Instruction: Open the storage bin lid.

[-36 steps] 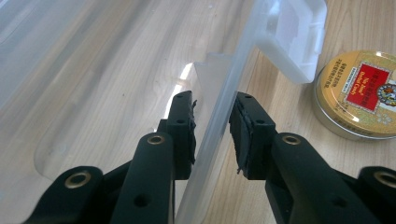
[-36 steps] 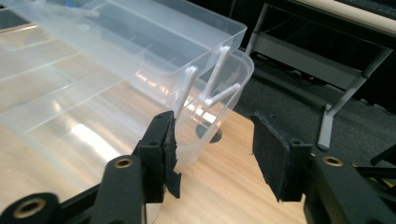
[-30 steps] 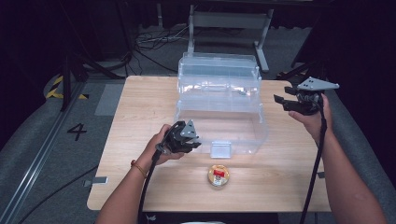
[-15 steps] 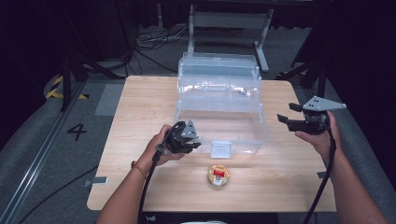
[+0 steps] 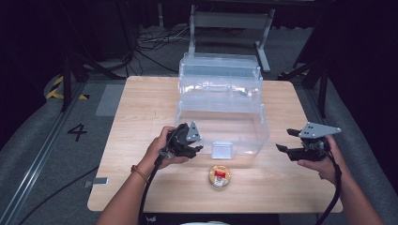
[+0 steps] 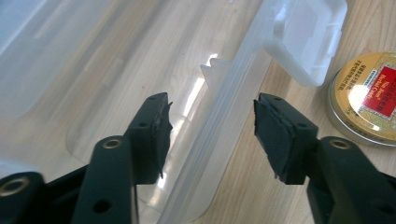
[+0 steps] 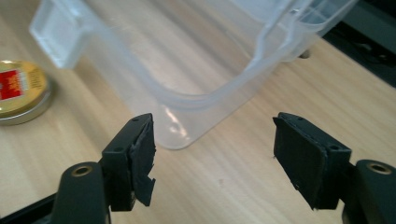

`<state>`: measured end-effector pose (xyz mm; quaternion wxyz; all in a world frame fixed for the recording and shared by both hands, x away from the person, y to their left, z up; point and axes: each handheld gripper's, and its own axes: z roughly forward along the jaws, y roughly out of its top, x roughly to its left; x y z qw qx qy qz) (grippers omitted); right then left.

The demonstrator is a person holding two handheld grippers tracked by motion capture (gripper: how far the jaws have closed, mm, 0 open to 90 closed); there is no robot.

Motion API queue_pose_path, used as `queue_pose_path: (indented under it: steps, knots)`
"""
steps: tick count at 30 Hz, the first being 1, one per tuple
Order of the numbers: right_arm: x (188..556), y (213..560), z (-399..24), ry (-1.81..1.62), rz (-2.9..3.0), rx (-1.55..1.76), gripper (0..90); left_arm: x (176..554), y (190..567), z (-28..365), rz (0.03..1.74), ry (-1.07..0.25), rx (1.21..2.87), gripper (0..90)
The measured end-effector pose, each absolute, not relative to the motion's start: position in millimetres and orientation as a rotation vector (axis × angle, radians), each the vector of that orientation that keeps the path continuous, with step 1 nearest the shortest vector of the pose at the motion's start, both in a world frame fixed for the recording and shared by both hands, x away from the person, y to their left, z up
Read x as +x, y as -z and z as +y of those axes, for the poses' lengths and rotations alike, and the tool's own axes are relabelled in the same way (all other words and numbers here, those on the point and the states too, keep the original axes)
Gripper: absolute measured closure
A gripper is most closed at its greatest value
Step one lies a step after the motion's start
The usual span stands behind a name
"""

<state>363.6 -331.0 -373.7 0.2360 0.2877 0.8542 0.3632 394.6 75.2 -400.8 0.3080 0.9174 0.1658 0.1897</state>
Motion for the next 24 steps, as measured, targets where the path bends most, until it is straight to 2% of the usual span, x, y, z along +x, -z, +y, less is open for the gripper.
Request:
queue_pose_path:
  steps: [3,5,8,17,24]
  knots:
    - [353,378,-325,-0.988,2.393,0.785,28.9,392,393,80,0.476,-0.533,2.388,38.8]
    - [348,379,-321,-0.981,2.416,0.773,28.8,390,389,82,0.495,-0.561,2.365,30.3]
    - [339,384,-308,-0.958,2.475,0.758,28.8,383,381,88,0.507,-0.581,2.347,27.0]
    - [334,404,-277,-0.859,2.616,0.769,28.6,363,379,109,0.54,-0.607,2.342,23.3]
    - [336,415,-251,-0.849,2.701,0.753,25.7,350,399,130,0.561,-0.542,2.388,21.2]
